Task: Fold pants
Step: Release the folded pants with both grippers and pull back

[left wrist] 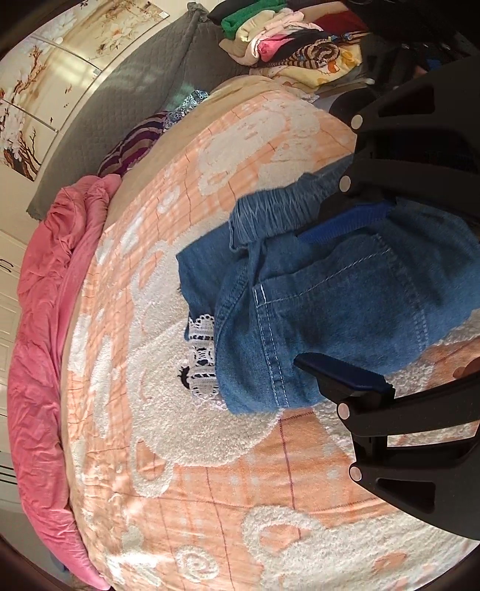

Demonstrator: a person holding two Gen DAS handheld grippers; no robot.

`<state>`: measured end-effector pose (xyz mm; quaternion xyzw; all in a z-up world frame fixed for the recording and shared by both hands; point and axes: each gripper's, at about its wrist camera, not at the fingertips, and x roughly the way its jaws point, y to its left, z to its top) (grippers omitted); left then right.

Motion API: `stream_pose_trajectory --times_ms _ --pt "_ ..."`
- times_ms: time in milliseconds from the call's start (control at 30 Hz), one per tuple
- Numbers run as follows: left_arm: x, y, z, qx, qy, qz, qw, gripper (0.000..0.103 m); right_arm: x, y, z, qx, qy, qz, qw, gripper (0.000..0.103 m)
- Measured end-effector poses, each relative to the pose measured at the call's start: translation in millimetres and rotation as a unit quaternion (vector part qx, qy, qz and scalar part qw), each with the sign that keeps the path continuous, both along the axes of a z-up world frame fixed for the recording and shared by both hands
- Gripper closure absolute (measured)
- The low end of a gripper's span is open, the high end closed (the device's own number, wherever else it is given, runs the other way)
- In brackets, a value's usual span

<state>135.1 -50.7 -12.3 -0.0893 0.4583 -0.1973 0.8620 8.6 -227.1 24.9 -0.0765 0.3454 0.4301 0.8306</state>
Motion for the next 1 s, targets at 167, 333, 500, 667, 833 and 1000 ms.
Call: stream_pose_trajectory --times_ms 167,333,500,667,833,1000 --pt "-20 5 19 0.012 -0.036 0.012 0.9992 0.042 5 -11 9 0.010 -0.014 -0.048 0.999 0.050" --pt "-41 12 42 0.023 -0.072 0.026 0.9968 0.040 11 -18 11 0.022 -0.022 -0.083 0.996 0.032" --pt "-58 18 53 0.024 -0.086 0.034 0.9954 0.023 12 -28 20 0.035 -0.036 -0.109 0.993 0.019" --pt "-65 20 53 0.026 -0.086 0.043 0.9950 0.016 22 -35 20 0.036 -0.040 -0.136 0.989 0.014" --pt "-66 23 44 0.039 -0.080 0.056 0.9944 0.013 36 -46 16 0.029 -0.028 -0.171 0.984 0.011" --pt "-65 25 34 0.049 -0.072 0.065 0.9941 0.011 52 -51 6 0.005 -0.023 -0.203 0.979 0.011"
